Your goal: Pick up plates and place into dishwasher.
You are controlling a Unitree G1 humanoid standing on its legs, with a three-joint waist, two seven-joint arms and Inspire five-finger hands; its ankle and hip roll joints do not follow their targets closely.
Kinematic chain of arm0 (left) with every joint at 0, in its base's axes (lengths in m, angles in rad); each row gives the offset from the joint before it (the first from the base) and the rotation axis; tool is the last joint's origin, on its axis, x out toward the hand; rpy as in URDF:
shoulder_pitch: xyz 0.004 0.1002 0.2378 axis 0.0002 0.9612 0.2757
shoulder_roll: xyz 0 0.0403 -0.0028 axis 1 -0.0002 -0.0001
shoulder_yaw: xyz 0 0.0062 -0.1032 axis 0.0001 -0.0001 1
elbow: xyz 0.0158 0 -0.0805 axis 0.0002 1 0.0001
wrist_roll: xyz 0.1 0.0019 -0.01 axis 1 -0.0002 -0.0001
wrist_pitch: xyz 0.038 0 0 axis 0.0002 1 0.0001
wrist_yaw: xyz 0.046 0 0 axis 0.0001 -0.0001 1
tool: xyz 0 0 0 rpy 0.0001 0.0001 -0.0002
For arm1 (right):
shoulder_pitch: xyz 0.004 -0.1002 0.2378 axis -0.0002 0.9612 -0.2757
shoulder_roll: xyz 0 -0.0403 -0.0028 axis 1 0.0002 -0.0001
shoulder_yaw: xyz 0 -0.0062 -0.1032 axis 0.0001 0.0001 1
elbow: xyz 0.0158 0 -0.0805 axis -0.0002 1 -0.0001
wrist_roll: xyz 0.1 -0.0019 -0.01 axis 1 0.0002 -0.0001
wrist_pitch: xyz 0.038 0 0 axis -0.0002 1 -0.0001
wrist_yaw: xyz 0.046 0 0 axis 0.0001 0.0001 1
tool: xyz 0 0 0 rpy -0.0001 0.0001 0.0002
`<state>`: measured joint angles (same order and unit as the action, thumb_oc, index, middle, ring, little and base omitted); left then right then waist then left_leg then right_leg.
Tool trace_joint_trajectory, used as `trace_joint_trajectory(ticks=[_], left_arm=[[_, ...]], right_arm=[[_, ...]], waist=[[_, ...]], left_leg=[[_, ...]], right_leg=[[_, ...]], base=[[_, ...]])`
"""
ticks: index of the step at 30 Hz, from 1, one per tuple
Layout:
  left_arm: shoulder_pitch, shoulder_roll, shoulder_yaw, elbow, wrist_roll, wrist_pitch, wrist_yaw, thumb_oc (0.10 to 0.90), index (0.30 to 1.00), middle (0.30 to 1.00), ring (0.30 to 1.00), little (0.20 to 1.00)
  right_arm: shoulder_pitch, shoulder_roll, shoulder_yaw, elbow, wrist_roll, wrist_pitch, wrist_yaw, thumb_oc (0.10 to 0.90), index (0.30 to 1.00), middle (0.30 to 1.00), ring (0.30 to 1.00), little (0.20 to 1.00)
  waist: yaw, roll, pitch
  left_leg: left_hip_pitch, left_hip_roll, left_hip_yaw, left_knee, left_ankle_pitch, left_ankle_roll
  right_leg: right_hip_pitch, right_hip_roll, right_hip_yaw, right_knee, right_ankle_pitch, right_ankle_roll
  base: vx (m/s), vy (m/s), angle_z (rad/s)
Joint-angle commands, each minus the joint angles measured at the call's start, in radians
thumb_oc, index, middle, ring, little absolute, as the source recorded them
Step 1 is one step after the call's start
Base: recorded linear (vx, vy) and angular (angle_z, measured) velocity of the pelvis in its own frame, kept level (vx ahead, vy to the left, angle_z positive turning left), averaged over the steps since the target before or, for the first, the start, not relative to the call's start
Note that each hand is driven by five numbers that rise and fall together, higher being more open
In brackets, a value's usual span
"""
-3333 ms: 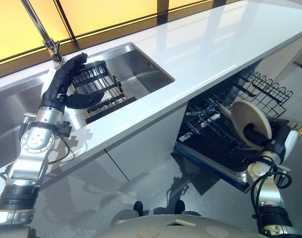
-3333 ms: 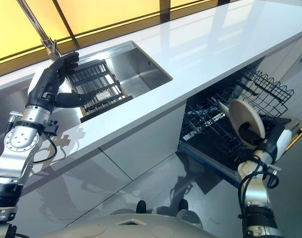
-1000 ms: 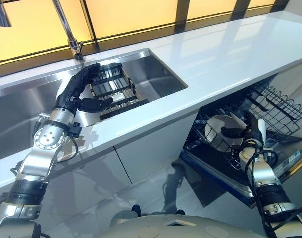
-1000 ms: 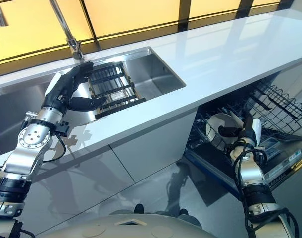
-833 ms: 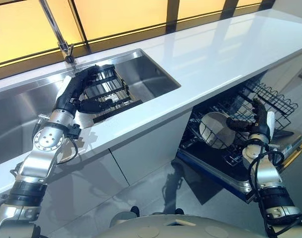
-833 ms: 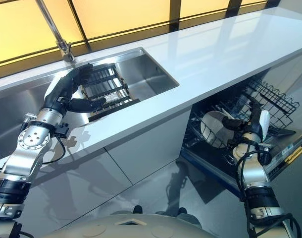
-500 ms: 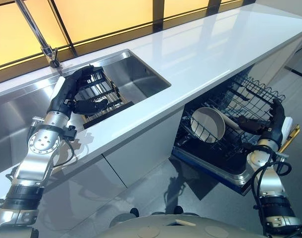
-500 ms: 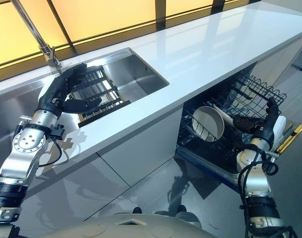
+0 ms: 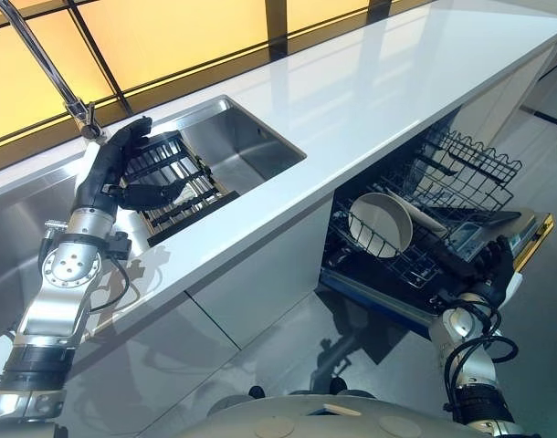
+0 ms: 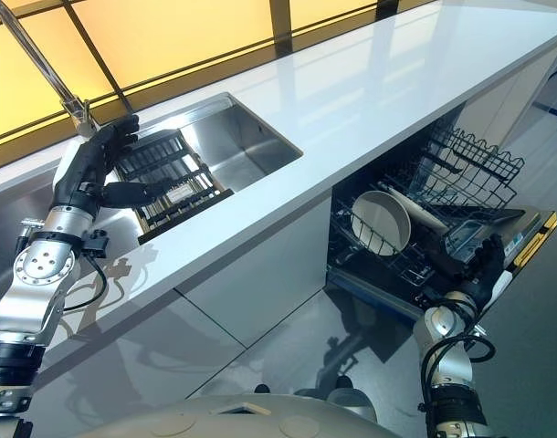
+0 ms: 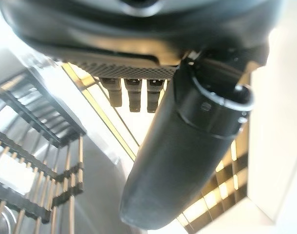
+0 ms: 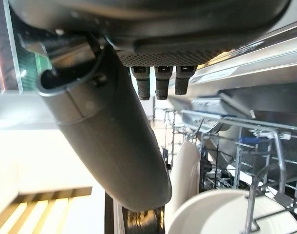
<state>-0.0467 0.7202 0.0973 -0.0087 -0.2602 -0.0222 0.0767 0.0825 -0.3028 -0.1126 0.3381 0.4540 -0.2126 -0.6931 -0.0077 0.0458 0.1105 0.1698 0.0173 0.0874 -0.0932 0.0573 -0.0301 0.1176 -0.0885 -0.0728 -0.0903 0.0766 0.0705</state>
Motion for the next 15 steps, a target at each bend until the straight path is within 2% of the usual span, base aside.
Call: trace_joint_trajectory(ticks=[1,8,13,15], left_arm=[[-0.122,0.099,0.090,0.028,-0.033,-0.106,0.071,0.800,0.900,0.900,0.900,0.900],[-0.153,0.112,0.060,-0.017,-0.025,-0.122,0.072,0.800,0.900,0.900,0.900,0.900],[-0.214,0.124,0.021,-0.060,-0.035,-0.138,0.097,0.800,0.900,0.900,0.900,0.900],[-0.237,0.122,0.003,-0.076,-0.031,-0.144,0.118,0.800,0.900,0.900,0.900,0.900]], right_arm=[[-0.091,-0.043,-0.023,-0.032,0.069,-0.167,0.007,0.800,0.900,0.900,0.900,0.900],[-0.131,-0.048,-0.031,0.099,0.242,-0.254,0.019,0.800,0.900,0.900,0.900,0.900],[-0.207,-0.064,-0.020,0.178,0.406,-0.297,0.115,0.800,0.900,0.900,0.900,0.900],[-0.238,-0.061,0.001,0.177,0.503,-0.306,0.200,0.800,0.900,0.900,0.900,0.900]], waist=[[0.003,0.004,0.003],[0.028,0.024,0.061],[0.056,0.043,0.128],[0.065,0.052,0.159]], left_leg=[[-0.072,-0.055,-0.010,0.088,-0.121,0.038],[-0.134,-0.057,-0.047,0.118,-0.103,0.033],[-0.198,-0.064,-0.091,0.140,-0.083,0.022],[-0.225,-0.067,-0.109,0.144,-0.073,0.018]], right_leg=[[-0.050,0.021,-0.051,0.126,-0.127,0.023],[-0.101,-0.001,-0.079,0.190,-0.145,0.019],[-0.139,-0.017,-0.105,0.213,-0.152,0.009],[-0.157,-0.021,-0.115,0.223,-0.156,0.003]], base=[[0.00,0.000,0.00],[-0.04,-0.017,0.10],[-0.11,-0.022,0.21],[-0.13,-0.011,0.23]])
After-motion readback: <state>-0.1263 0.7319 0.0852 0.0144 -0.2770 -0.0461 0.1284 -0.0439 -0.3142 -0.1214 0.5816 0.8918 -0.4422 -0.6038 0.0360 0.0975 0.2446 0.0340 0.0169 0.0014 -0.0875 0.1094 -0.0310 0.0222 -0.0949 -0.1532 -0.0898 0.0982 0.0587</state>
